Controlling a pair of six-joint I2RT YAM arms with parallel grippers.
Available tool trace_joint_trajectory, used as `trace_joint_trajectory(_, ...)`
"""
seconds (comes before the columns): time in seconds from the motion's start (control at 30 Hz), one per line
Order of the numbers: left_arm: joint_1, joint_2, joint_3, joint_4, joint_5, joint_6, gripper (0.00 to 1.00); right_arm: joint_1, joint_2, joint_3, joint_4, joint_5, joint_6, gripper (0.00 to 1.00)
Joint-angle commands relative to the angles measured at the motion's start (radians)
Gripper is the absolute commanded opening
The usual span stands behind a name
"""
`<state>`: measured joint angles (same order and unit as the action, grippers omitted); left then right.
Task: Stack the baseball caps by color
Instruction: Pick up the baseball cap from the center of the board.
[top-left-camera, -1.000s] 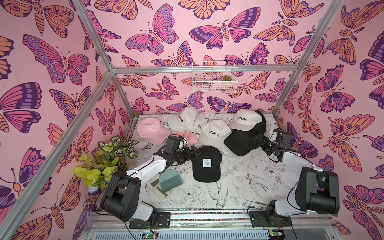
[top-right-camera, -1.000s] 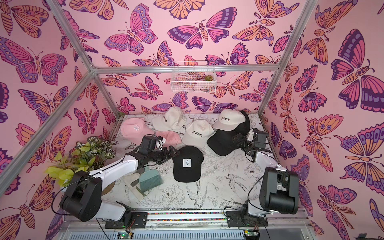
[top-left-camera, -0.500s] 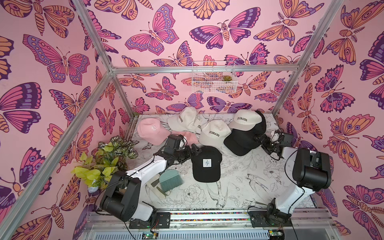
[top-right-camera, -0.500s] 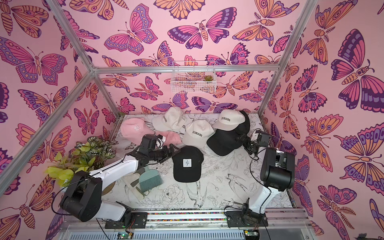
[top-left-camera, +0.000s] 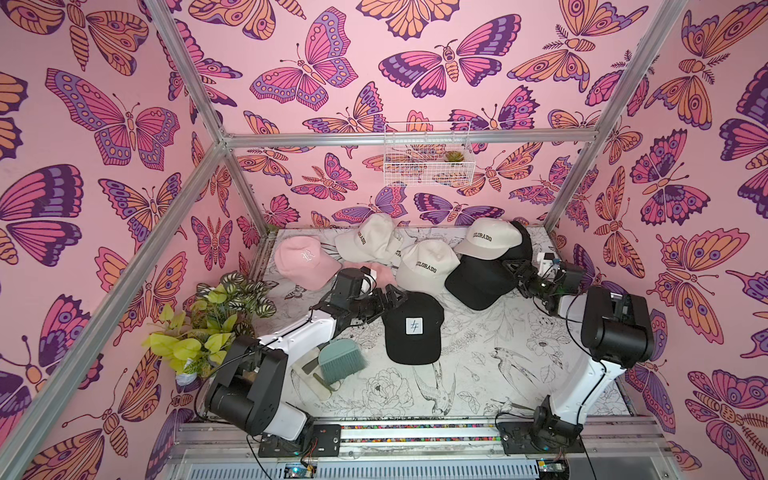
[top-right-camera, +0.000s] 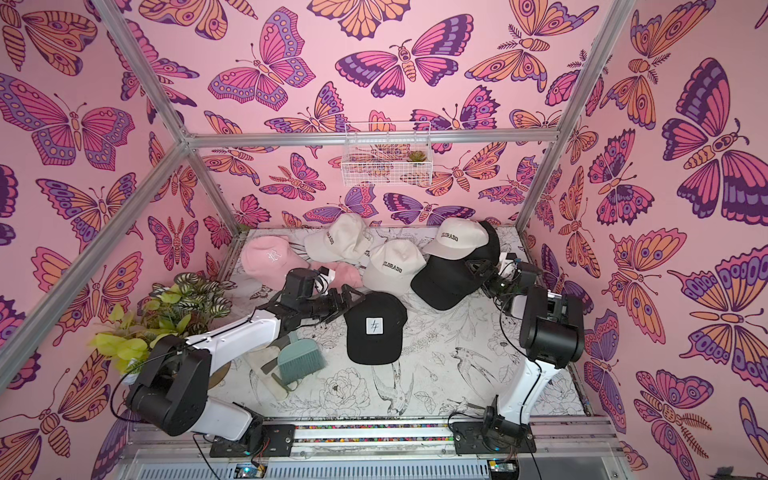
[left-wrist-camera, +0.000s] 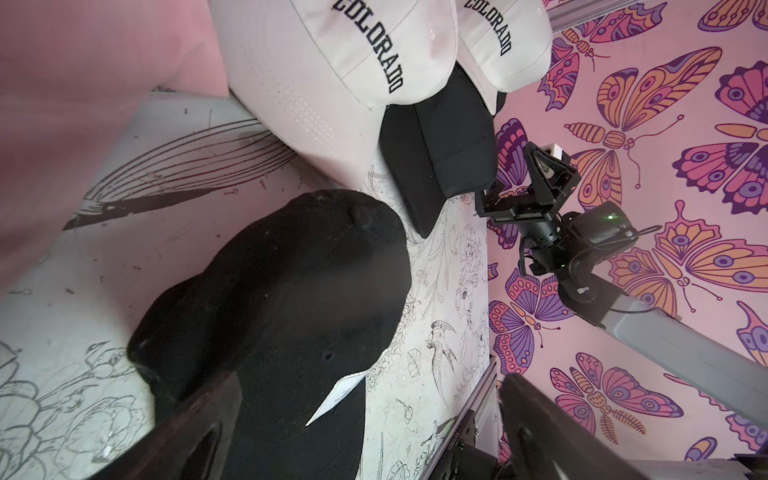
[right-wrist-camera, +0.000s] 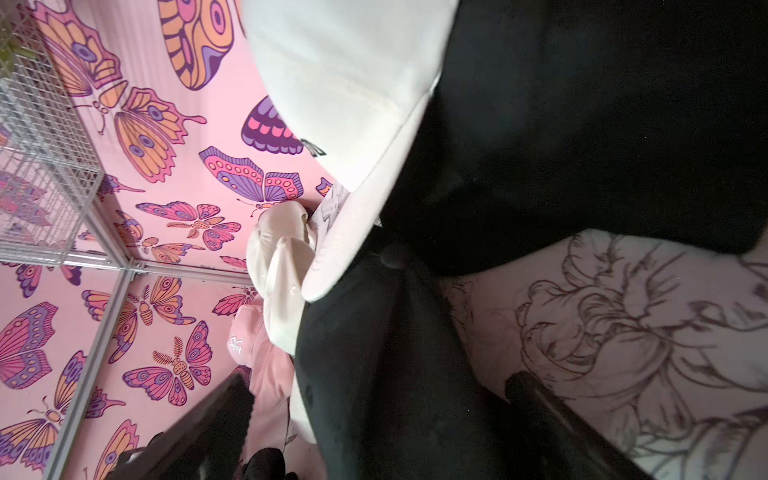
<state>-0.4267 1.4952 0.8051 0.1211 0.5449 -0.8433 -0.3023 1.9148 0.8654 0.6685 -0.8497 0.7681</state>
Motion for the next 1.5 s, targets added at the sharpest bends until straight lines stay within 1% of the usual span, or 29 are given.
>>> trace_joint_trajectory(0.0,-0.003,0.033,-0.004,0.031,0.04,-0.011,1.0,0.026,-0.012,-0.026,0.083,-0.062,0.028,0.94)
trace_joint_trajectory(0.07,-0.003,0.035,-0.006,0.037,0.044,-0.013,1.0,0.039,-0.019,-0.036,0.106,-0.081,0.023,0.84)
trace_joint_trajectory(0.13,-0.004,0.03,-0.007,0.039,0.041,-0.013,1.0,0.046,-0.036,-0.071,0.178,-0.065,0.03,0.65)
trace_joint_trajectory(0.2,-0.003,0.023,-0.013,0.038,0.034,-0.011,1.0,0.047,-0.067,-0.11,0.261,-0.043,0.053,0.44)
trace_joint_trajectory(0.3,-0.005,0.02,-0.014,0.038,0.038,-0.01,1.0,0.047,-0.12,-0.13,0.3,-0.037,0.081,0.21)
trace_joint_trajectory(0.4,-0.004,0.03,-0.008,0.038,0.052,-0.014,1.0,0.047,-0.19,-0.15,0.304,-0.026,0.1,0.04)
trace_joint_trajectory(0.43,-0.004,0.032,-0.004,0.039,0.057,-0.016,1.0,0.046,-0.215,-0.156,0.303,-0.019,0.102,0.0)
trace_joint_trajectory(0.6,-0.005,0.042,0.024,0.046,0.088,-0.023,1.0,0.047,-0.335,-0.17,0.204,0.02,0.083,0.0)
trace_joint_trajectory(0.67,-0.006,0.045,0.033,0.055,0.1,-0.028,1.0,0.048,-0.405,-0.174,0.168,0.042,0.091,0.0)
trace_joint_trajectory(0.7,-0.006,0.047,0.04,0.056,0.107,-0.032,1.0,0.05,-0.423,-0.178,0.159,0.059,0.107,0.0)
trace_joint_trajectory(0.83,-0.006,0.074,0.072,0.075,0.124,-0.071,1.0,0.074,-0.522,-0.193,0.073,0.194,0.211,0.0)
trace_joint_trajectory(0.93,-0.006,0.096,0.063,0.182,0.135,-0.146,1.0,0.114,-0.608,-0.19,0.006,0.304,0.263,0.0)
trace_joint_trajectory(1.03,-0.006,0.139,0.062,0.336,0.163,-0.277,1.0,0.184,-0.705,-0.166,-0.094,0.43,0.253,0.0)
trace_joint_trajectory(1.1,-0.004,0.165,0.066,0.459,0.182,-0.332,1.0,0.237,-0.757,-0.155,-0.119,0.516,0.244,0.0)
trace_joint_trajectory(1.17,-0.004,0.179,0.092,0.488,0.185,-0.346,1.0,0.288,-0.783,-0.143,-0.102,0.576,0.251,0.0)
trace_joint_trajectory(1.23,-0.004,0.195,0.13,0.488,0.193,-0.352,1.0,0.321,-0.785,-0.137,-0.054,0.608,0.283,0.0)
trace_joint_trajectory(1.37,-0.009,0.237,0.204,0.511,0.22,-0.387,1.0,0.413,-0.746,-0.139,0.132,0.707,0.331,0.0)
trace_joint_trajectory(1.47,-0.018,0.236,0.211,0.527,0.159,-0.409,1.0,0.481,-0.694,-0.124,0.231,0.781,0.332,0.0)
